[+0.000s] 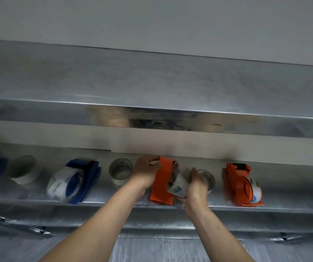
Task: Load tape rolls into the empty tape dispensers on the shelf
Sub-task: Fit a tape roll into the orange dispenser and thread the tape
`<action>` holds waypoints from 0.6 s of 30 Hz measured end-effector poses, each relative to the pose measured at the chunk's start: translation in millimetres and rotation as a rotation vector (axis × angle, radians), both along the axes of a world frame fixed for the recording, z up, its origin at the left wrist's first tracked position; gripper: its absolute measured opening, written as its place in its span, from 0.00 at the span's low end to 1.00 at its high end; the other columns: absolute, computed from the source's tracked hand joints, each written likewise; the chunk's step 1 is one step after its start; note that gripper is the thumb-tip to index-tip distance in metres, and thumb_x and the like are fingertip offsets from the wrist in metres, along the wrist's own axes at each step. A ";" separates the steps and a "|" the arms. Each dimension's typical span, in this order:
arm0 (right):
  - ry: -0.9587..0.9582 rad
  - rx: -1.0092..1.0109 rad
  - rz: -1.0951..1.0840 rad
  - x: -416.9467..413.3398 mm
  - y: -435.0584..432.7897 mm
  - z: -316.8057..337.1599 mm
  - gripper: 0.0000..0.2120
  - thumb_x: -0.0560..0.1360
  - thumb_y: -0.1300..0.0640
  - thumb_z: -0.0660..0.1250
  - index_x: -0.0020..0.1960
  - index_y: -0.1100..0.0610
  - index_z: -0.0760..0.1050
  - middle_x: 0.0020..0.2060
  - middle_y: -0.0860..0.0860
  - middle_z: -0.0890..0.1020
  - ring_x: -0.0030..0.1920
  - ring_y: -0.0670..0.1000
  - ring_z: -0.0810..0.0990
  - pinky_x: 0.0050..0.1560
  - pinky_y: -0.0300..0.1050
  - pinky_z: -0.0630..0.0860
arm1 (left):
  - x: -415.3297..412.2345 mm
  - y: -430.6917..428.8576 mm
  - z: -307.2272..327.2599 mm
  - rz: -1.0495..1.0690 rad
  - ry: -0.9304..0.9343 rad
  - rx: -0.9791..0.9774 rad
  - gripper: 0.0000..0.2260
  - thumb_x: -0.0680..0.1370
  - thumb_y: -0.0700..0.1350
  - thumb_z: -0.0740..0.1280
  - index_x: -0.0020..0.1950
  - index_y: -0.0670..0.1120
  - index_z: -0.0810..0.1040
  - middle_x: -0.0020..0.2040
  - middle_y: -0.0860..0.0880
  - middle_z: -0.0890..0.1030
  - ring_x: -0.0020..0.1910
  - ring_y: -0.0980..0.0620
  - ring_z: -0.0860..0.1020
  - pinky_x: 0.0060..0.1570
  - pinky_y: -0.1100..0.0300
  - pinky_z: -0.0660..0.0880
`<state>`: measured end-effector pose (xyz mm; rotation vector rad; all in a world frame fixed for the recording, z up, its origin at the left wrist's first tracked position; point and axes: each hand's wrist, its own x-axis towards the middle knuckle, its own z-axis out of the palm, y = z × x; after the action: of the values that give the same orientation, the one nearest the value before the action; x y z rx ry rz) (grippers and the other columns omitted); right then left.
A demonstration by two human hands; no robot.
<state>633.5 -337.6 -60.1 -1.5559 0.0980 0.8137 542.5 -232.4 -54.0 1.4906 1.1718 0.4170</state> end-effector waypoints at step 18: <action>-0.078 0.079 0.204 -4.3 16.9 -15.5 0.35 0.75 0.25 0.50 0.64 0.47 0.78 0.60 0.54 0.83 0.63 0.55 0.80 0.69 0.60 0.71 | 10.4 -8.1 -10.2 -0.004 -0.061 -0.162 0.23 0.76 0.64 0.62 0.42 0.45 0.83 0.40 0.46 0.86 0.41 0.46 0.85 0.50 0.47 0.81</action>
<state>629.2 -320.7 -75.6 -1.5373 -0.1507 0.9044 552.9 -240.5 -64.2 1.3316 1.1266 0.3539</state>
